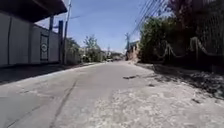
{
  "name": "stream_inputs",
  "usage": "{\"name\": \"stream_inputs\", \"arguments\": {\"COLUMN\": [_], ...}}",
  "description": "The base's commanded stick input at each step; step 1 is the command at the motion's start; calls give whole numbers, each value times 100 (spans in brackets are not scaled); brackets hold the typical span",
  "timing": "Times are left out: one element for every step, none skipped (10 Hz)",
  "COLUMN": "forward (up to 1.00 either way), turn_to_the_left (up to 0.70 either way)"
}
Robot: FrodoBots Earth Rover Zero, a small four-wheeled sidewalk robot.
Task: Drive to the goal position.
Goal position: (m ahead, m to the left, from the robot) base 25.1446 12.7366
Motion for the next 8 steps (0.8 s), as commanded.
{"name": "stream_inputs", "arguments": {"forward": [100,100,100,100,100,100,100,100], "turn_to_the_left": [-36,-34,-22,-2,2,2,2,2]}}
